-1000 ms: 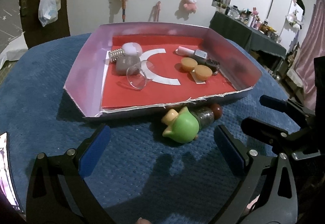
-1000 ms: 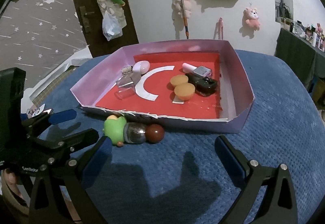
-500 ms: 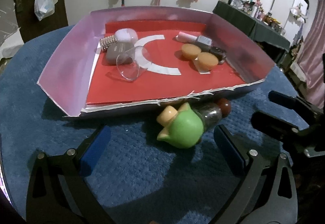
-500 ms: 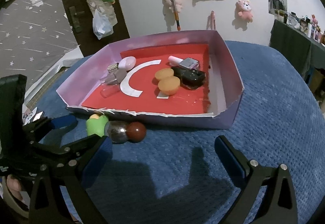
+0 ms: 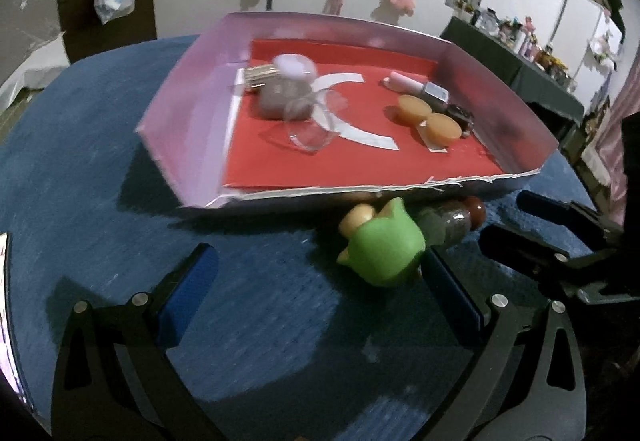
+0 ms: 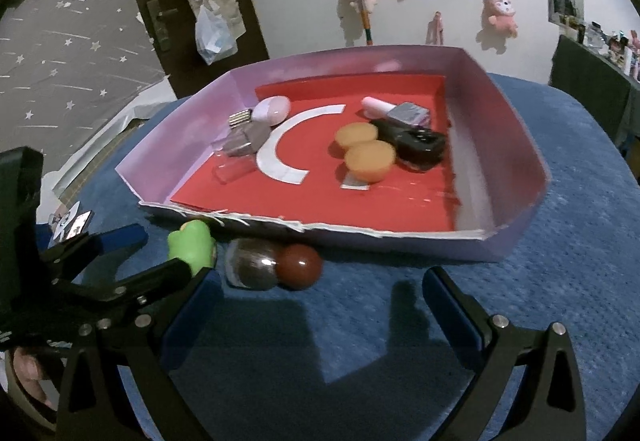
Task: Organize rigid objects
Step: 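Grasp the green figurine with left tool while right tool grasps the silver and brown balls, then carry the figurine with left tool while right tool carries both balls into the box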
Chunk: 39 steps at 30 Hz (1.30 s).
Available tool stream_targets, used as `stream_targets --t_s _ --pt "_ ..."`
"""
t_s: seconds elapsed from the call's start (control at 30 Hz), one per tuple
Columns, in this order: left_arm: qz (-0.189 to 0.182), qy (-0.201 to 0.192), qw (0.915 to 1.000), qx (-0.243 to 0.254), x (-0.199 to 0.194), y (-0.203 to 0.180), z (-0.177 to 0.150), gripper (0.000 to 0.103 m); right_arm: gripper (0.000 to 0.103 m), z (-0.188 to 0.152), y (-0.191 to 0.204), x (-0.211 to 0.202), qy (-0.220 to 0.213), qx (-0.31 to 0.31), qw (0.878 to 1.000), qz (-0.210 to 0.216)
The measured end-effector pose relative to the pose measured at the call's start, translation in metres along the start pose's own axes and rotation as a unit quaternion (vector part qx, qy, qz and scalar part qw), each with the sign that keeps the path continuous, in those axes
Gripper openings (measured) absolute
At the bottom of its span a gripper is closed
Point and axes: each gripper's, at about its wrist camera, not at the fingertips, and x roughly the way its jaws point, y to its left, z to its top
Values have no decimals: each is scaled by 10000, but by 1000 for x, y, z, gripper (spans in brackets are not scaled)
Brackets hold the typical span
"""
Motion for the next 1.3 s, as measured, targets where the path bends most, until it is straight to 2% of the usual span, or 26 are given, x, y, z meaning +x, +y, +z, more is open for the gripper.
stream_targets --t_s 0.23,0.37,0.53,0.73,0.93,1.0,1.13,1.2,1.23,1.27,1.3 --pt "-135 143 9998 92 2 4 -11 103 102 6 4 10 65 144 9998 121" --pt "-132 169 9995 215 3 1 -16 102 102 9 11 15 148 -1 9999 53" --pt "-337 99 9988 331 -2 -9 -14 102 99 8 9 23 350 -61 9992 -193" --pt "-423 111 9975 550 7 -29 -7 102 97 -5 -10 -1 208 -12 9978 -637" --pt "-235 244 9975 618 25 -37 -2 101 93 -2 -10 2 211 -164 9983 -510" --pt "-198 241 9978 590 25 -35 -1 101 88 2 -10 7 228 -195 9985 -459" --pt "20 206 9979 614 27 -37 -1 87 82 5 -12 15 370 -79 9990 -255" --pt "-16 168 9977 658 26 -41 -1 76 78 5 -11 15 359 -90 9990 -252" --pt "-91 158 9974 699 25 -44 -1 64 75 5 -11 14 357 -76 9991 -207" --pt "-156 156 9969 754 24 -48 -1 55 62 5 -10 13 357 -66 9993 -131" --pt "-181 156 9964 811 23 -51 -2 51 61 5 -9 13 390 -53 9992 -13"
